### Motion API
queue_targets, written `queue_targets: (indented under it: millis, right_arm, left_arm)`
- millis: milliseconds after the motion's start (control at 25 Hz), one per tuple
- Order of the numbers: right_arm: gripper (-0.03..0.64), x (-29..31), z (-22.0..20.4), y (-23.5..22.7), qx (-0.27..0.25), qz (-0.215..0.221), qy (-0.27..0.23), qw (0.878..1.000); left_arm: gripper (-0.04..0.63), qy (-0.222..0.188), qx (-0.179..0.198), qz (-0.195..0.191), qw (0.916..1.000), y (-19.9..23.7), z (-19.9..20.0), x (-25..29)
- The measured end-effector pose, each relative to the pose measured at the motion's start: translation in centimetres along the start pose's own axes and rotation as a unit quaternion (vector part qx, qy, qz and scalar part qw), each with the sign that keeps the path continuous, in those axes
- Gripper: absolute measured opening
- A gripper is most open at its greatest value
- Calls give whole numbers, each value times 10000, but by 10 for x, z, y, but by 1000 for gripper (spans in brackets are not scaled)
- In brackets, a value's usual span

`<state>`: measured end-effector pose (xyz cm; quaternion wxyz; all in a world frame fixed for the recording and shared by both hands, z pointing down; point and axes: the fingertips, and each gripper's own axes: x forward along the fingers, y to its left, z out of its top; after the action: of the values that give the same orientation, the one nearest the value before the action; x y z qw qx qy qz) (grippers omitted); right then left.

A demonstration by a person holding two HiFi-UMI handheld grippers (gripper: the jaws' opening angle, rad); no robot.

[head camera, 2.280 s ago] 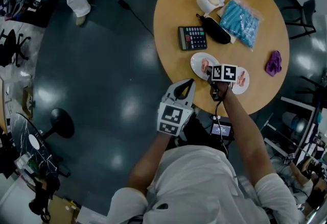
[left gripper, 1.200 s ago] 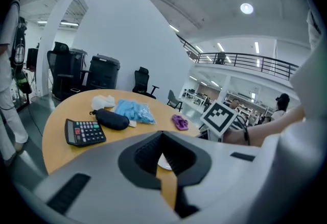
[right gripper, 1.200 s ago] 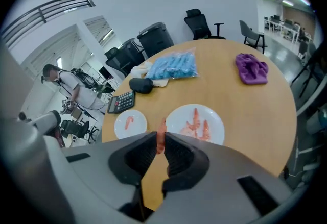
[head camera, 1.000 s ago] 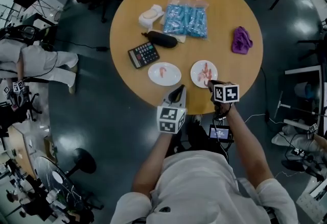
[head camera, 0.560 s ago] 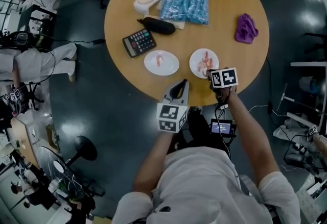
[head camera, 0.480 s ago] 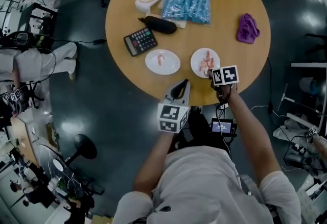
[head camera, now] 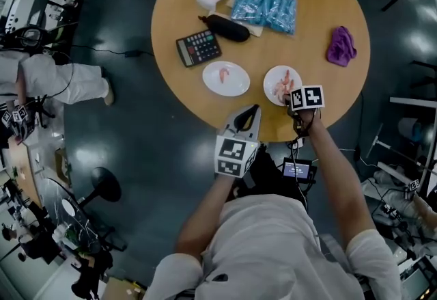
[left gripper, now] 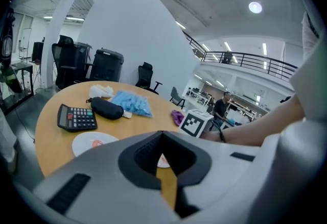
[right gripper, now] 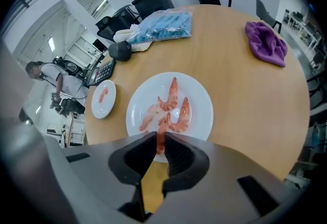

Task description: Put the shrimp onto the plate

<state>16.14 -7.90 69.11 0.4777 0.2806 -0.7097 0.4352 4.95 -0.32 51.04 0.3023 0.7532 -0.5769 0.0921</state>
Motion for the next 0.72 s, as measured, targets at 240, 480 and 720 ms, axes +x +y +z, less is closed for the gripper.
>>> queue_targets:
  millis: [240,480,720]
  right_arm:
    - [57,6,8,0,29,50,-21,10000]
    - [59,6,9,0,45,43,-94,9999]
    - [63,1,5,0,266,121,-262,9992]
  left_arm:
    - [8,-36,-40,29,10000,4,0,-2]
    - [8,-54,-18,22,10000,6,1,-7]
    - [8,-130,-38,35,9999,9,4,-19]
